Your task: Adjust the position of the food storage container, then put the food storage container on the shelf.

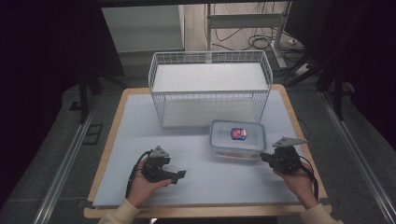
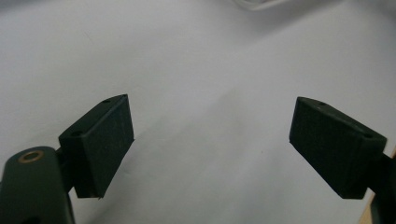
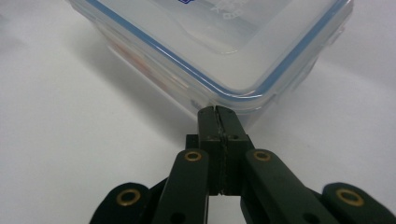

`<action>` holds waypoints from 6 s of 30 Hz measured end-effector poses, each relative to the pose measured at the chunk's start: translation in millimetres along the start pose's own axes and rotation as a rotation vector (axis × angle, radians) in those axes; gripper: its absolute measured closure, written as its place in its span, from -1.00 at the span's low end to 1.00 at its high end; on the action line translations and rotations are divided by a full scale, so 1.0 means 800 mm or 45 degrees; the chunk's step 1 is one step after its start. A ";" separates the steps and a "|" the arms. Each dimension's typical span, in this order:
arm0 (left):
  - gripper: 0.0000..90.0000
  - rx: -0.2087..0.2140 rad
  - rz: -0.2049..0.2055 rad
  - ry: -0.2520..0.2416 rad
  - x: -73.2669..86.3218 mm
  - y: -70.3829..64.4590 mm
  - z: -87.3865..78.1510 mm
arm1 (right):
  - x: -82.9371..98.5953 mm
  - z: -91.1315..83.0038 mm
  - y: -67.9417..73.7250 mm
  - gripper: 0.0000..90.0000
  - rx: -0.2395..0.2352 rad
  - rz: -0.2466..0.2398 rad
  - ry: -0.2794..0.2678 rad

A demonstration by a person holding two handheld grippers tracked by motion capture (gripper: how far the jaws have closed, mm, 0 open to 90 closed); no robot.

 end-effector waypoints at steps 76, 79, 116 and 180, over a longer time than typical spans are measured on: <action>-0.70 -0.057 -0.070 -0.052 0.001 0.027 -0.021 | -0.087 0.069 -0.021 1.00 -0.013 0.025 -0.043; -0.70 -0.060 -0.070 -0.053 0.000 0.026 -0.020 | -0.070 0.055 -0.022 0.99 -0.034 0.043 -0.041; -0.67 -0.063 -0.206 -0.192 -0.069 0.045 0.003 | -0.043 0.029 -0.013 -0.46 -0.283 0.200 -0.139; -0.35 0.363 -0.527 -0.082 -0.079 0.050 0.064 | -0.073 0.112 0.001 -0.63 -0.431 0.410 0.032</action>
Point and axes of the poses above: each handheld gripper's, and its own axes: z roughly forward along the jaws, x roughly out of its underside, y roughly to its left, the point moved 5 cm from there along z, roughly forward along the jaws, and after that the axes turned 7 degrees about -y, right-handed, at the moved point
